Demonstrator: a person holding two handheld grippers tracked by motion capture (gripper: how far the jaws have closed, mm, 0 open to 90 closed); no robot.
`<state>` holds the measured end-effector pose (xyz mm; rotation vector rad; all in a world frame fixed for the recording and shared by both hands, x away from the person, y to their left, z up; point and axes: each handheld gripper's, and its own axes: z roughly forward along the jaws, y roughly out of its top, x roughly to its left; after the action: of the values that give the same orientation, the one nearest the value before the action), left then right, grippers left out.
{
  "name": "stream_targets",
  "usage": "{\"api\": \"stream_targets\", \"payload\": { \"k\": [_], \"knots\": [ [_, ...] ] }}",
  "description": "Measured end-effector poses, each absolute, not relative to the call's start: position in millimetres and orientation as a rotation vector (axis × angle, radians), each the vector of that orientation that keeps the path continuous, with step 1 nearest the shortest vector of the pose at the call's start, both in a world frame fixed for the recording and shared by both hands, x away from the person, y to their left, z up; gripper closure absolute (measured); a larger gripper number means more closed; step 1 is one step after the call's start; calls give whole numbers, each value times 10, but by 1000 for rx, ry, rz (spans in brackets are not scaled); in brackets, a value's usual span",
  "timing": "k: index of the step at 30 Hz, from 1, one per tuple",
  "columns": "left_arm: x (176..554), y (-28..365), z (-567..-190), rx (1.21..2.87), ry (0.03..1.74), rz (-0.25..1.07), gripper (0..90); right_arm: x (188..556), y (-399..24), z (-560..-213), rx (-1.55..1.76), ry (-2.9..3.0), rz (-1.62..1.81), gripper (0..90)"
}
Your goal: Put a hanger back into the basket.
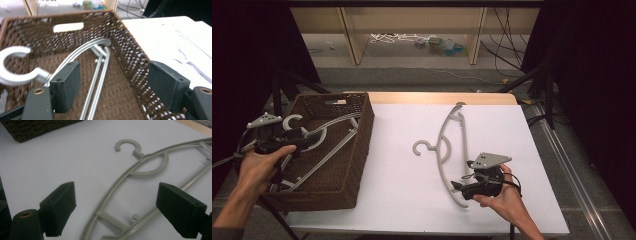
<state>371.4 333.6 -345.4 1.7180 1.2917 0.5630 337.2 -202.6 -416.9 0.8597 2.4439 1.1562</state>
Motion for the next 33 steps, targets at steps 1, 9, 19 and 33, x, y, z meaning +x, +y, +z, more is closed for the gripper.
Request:
{"api": "stream_targets", "payload": {
  "k": [1, 9, 19, 33],
  "knots": [
    [3698, 3296, -3435, 1707, 1279, 557, 253, 3362, -2024, -4170, 875, 2442, 1157, 170],
    [3572, 2974, -3355, 1657, 1176, 555, 244, 3364, -2013, -4187, 866, 2448, 1156, 170],
    [3425, 2436, -3442, 1704, 996, 543, 221, 3360, -2010, -4189, 882, 2454, 1160, 170],
    [3308, 1925, -3755, 1676, 866, 501, 195, 3387, -2044, -4210, 885, 2416, 1196, 171]
  ]
}}
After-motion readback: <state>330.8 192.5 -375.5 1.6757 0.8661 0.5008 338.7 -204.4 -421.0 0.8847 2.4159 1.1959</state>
